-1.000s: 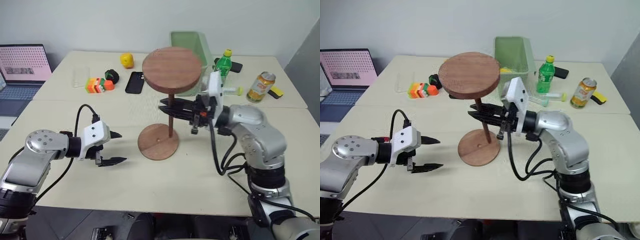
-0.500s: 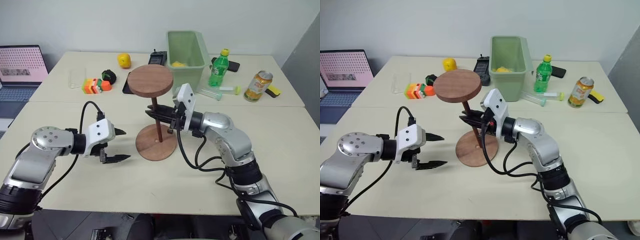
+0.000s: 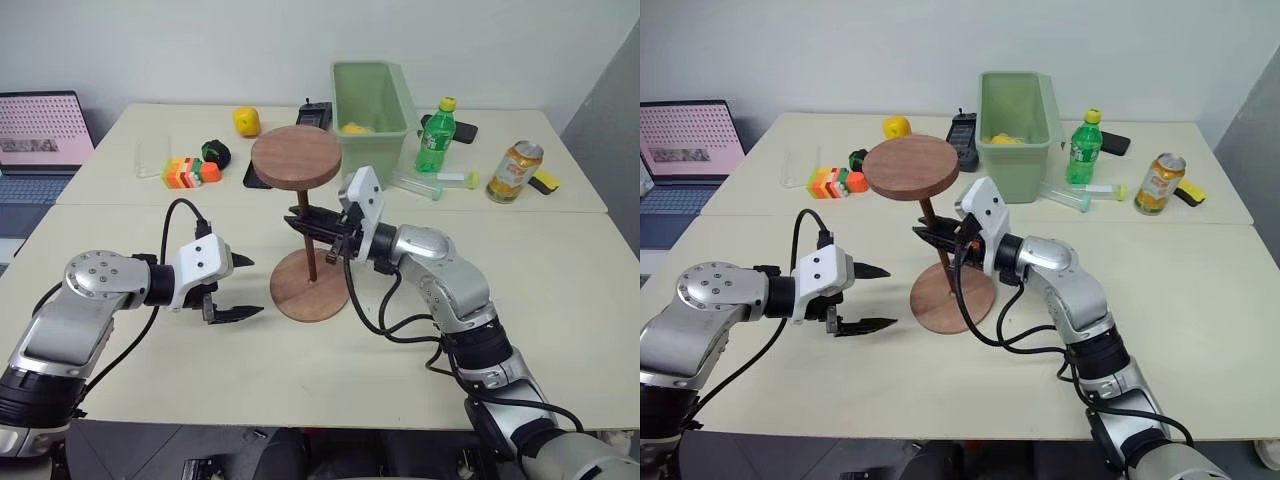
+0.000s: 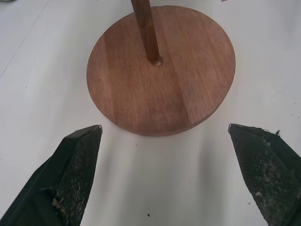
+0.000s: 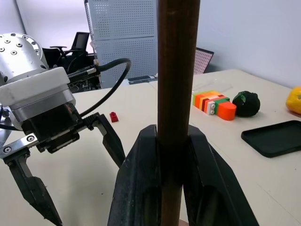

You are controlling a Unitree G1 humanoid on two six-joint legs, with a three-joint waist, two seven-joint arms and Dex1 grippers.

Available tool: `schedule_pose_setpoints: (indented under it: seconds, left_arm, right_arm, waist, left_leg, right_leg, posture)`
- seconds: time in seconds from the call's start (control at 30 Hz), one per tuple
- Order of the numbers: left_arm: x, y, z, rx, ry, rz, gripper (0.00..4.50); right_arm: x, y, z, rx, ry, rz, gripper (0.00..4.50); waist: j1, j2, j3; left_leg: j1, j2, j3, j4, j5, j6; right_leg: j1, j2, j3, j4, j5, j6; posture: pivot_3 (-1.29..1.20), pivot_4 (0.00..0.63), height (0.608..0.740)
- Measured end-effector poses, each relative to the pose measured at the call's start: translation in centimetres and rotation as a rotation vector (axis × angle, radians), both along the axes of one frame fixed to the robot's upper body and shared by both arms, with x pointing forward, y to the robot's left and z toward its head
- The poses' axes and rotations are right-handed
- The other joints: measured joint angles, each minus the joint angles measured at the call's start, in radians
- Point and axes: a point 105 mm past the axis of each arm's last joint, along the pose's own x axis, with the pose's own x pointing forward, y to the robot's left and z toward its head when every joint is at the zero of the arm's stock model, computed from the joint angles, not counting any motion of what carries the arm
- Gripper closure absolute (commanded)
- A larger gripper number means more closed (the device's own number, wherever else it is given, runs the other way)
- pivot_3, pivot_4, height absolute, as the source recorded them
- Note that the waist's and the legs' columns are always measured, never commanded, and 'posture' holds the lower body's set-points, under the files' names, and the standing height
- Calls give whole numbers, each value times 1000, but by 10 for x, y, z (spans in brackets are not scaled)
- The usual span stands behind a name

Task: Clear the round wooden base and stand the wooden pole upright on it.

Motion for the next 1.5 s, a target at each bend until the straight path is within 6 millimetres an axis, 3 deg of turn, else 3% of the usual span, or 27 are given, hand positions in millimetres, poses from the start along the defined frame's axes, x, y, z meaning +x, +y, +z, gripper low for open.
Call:
schedule_pose_setpoints:
  seconds: [0.63,0.93,1.5]
  left_arm:
    - [0,-4,-5,-7,16,-7,0]
    - [2,-3,-5,-7,11,-5,0]
    - [3,-2,-7,-9,6,-5,0]
  right_arm:
    - [-10,4,-5,-36,-44,28,4260]
    - [-1,-1,-11,-62,-33,-7,4260]
    - [-3,1,-17,-68,-14,-21,4260]
  waist:
    - [0,0,0]
    - [2,0,0]
    - [2,0,-1]
  left_leg:
    - [1,0,0,0,0,0]
    - [1,0,0,0,0,0]
    - [2,0,0,0,0,0]
  right_leg:
    - [0,0,0,1,0,0]
    - [0,0,0,1,0,0]
    - [1,0,0,1,0,0]
  posture:
    - [0,150,740]
    - [0,150,740]
    - [0,150,740]
